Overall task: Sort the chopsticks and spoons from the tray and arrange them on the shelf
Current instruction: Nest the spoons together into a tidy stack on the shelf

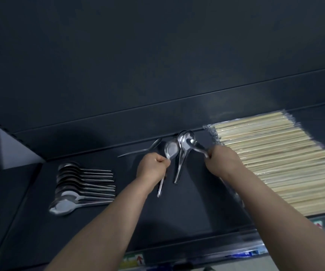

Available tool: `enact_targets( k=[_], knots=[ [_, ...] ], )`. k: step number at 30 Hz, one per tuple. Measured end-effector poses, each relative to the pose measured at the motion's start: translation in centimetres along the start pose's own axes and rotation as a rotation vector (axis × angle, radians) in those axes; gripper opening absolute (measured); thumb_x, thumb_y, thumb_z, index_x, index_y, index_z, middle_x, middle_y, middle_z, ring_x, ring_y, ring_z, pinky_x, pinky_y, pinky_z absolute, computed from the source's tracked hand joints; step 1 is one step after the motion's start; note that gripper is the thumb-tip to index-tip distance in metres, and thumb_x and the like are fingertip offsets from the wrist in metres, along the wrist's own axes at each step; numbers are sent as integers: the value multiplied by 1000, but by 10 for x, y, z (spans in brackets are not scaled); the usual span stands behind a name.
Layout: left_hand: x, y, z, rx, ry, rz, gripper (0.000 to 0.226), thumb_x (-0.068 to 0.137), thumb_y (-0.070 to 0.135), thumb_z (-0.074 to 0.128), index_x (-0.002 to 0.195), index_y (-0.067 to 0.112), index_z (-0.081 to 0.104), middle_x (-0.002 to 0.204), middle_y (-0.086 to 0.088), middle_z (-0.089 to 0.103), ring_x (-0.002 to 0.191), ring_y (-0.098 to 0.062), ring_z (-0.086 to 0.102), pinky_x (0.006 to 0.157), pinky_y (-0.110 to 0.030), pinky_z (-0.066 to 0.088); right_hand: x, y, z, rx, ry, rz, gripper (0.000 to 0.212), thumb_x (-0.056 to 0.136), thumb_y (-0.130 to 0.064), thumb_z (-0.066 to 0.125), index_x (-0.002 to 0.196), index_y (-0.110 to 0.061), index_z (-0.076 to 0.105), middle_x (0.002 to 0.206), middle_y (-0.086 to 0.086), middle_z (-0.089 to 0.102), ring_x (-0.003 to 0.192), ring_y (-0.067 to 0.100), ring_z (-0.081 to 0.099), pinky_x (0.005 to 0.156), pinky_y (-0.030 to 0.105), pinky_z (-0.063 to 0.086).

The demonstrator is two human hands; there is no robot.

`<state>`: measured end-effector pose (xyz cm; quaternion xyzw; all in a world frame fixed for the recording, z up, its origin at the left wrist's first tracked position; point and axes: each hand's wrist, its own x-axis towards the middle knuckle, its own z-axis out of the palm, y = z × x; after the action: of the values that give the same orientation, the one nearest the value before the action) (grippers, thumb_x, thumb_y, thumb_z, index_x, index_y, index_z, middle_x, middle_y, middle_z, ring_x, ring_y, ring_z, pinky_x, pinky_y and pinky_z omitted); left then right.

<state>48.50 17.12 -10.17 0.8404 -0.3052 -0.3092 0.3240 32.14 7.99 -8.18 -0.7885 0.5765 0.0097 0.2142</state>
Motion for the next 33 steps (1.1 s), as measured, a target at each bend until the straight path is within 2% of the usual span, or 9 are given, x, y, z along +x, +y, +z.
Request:
enact_targets(
  k=[3, 5, 7, 11, 14, 17, 19, 22, 33],
  knots=[
    [-8, 8, 2, -255, -82, -15, 12, 91, 16, 65, 79, 16, 62, 73, 0, 65, 61, -11, 58, 51, -24, 45, -3, -5, 1, 142, 53, -45, 28, 96, -27, 47, 100, -4, 61, 105, 20, 66, 102, 36, 61, 80, 34, 46],
    [-16, 17, 1, -345, -155, 13, 9, 91, 13, 65, 82, 11, 63, 72, -3, 64, 55, -8, 56, 44, -20, 41, -6, -12, 9, 467, -22, -59, 18, 96, -24, 44, 92, -9, 52, 94, 18, 68, 89, 36, 67, 77, 41, 55],
    [-23, 26, 3, -409, -212, 26, 9, 90, 12, 67, 84, 8, 62, 70, -4, 65, 51, -6, 58, 42, -18, 42, -13, -20, 17, 844, -148, -8, 15, 99, -19, 40, 87, -14, 47, 85, 16, 68, 73, 32, 70, 66, 43, 59],
    [-30, 35, 12, -438, -215, 48, 11, 88, 12, 69, 83, 7, 60, 69, -5, 66, 47, -7, 59, 43, -21, 48, -28, -27, 22, 1147, -247, 16, 21, 103, -16, 33, 91, -12, 49, 75, 11, 62, 60, 24, 62, 55, 34, 56],
    [-23, 33, 16, -322, -122, 98, 13, 87, 18, 70, 78, 12, 63, 66, 0, 65, 48, -6, 58, 41, -19, 43, -29, -19, 22, 1107, -155, 68, 24, 103, -17, 29, 87, -15, 48, 69, 7, 60, 47, 14, 48, 39, 20, 38],
    [-10, 27, 18, -70, 20, 156, 19, 83, 31, 72, 69, 20, 65, 69, 5, 70, 60, -10, 65, 55, -25, 52, -24, -3, 21, 1069, -38, 104, 22, 103, -21, 31, 87, -16, 46, 67, 5, 54, 45, 14, 37, 37, 19, 28],
    [-5, 27, 19, 205, 79, 181, 22, 79, 40, 73, 71, 22, 64, 76, 8, 71, 74, -14, 67, 65, -29, 53, -23, 5, 19, 1049, -5, 97, 22, 102, -22, 34, 83, -17, 45, 65, 3, 51, 46, 14, 36, 40, 21, 27],
    [-5, 32, 23, 446, 105, 220, 26, 78, 48, 74, 77, 26, 61, 86, 6, 69, 86, -19, 64, 65, -27, 44, -23, 14, 19, 1052, 21, 108, 25, 101, -20, 36, 76, -19, 42, 63, 2, 45, 47, 13, 35, 39, 21, 27],
    [-9, 44, 17, 660, 24, 143, 12, 73, 29, 68, 79, 19, 69, 80, 2, 68, 76, -22, 66, 59, -26, 46, -22, 11, 22, 1120, 12, 162, 23, 102, -19, 36, 82, -12, 45, 64, 5, 47, 46, 13, 39, 37, 20, 30]
  ],
)
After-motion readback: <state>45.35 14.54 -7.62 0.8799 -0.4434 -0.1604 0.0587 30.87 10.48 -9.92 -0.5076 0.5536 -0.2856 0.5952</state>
